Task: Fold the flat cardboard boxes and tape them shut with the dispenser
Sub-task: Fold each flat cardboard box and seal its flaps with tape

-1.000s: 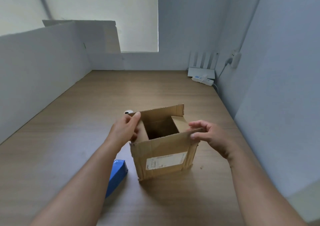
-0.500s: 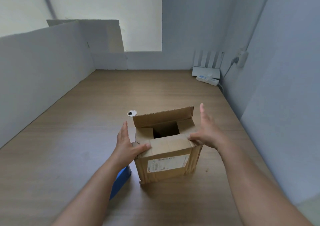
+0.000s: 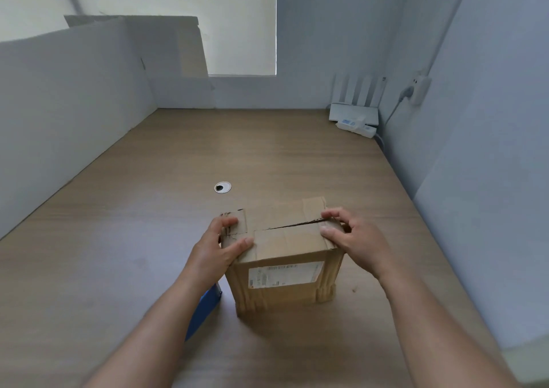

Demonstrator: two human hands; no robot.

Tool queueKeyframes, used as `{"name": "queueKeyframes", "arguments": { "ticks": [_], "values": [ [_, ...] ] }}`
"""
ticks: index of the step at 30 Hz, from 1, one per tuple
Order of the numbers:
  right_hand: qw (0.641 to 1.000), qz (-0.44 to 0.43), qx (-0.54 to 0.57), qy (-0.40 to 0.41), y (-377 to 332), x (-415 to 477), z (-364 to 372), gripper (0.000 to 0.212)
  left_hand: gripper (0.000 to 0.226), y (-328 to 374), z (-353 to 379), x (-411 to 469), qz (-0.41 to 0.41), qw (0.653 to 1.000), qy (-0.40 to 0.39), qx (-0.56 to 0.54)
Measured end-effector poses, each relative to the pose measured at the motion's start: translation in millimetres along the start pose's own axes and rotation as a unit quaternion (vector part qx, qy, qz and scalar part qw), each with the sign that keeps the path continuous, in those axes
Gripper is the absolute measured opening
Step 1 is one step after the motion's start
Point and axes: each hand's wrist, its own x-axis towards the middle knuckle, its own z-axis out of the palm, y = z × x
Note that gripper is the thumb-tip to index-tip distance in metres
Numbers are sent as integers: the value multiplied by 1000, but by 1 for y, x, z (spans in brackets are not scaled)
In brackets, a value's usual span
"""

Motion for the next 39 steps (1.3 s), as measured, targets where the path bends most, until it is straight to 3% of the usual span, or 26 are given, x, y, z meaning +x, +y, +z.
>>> {"name": "queueKeyframes", "arguments": {
  "ticks": [2, 8, 13, 16, 23, 27, 39],
  "values": [
    [998, 10, 58, 17, 8, -7, -1, 26, 47, 0, 5, 2, 7, 1000, -6, -5],
    [997, 32, 54, 50, 13, -2, -5, 28, 43, 8, 16, 16, 11, 1000, -17, 13],
    [998, 17, 58, 29, -2, 2, 16, 33, 40, 0, -6, 22, 6, 1000, 10, 20],
    [995, 7, 78, 57, -2, -3, 27, 36, 39, 2, -15, 18, 33, 999, 31, 5],
    [997, 37, 8, 64, -2, 20, 6, 42, 36, 5, 11, 32, 52, 997, 17, 50],
    [996, 73, -32, 45, 19, 16, 9, 36, 41, -11, 30, 48, 43, 991, -38, 119],
    [994, 92, 26, 49, 36, -8, 27, 38, 32, -34, 29, 38, 49, 991, -63, 108]
  ]
}}
